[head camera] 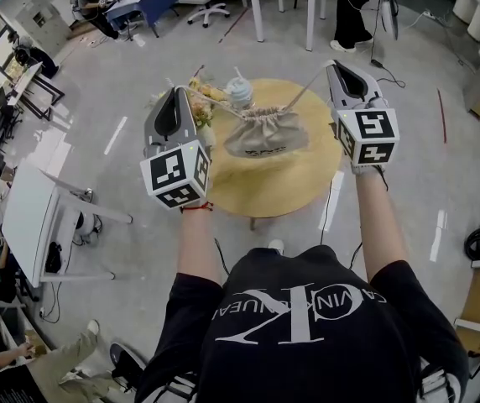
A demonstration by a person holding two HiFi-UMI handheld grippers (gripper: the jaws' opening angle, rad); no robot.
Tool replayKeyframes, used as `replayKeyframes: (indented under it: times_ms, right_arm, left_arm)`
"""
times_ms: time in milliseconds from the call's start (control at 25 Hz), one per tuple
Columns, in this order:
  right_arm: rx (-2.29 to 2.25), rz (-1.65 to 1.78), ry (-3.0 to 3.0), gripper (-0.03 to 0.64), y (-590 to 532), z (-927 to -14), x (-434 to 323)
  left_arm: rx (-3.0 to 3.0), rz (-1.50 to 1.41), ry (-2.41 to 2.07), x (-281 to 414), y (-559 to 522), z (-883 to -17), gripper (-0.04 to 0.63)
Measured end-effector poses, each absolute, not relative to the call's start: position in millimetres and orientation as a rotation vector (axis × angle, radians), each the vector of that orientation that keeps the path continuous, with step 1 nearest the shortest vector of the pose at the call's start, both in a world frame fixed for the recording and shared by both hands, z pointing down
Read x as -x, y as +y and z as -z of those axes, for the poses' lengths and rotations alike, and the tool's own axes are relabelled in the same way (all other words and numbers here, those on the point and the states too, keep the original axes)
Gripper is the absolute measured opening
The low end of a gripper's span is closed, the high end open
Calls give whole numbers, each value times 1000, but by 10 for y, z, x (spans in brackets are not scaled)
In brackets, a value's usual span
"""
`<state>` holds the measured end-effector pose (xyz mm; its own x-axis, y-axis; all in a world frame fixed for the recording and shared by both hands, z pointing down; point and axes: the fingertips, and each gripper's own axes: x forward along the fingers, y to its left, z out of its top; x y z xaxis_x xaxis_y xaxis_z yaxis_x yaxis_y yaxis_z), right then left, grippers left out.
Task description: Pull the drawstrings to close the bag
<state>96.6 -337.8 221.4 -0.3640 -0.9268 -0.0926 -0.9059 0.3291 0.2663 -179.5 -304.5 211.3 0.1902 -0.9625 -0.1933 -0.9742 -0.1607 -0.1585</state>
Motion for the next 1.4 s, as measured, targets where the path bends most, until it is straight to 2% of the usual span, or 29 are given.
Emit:
replayKeyframes:
  times_ms: [1400]
  right_arm:
    - [-1739, 411, -2498, 18, -3304, -2254, -1043]
  left_arm:
    - [2215, -62, 1865, 1754, -3003, -2162, 17]
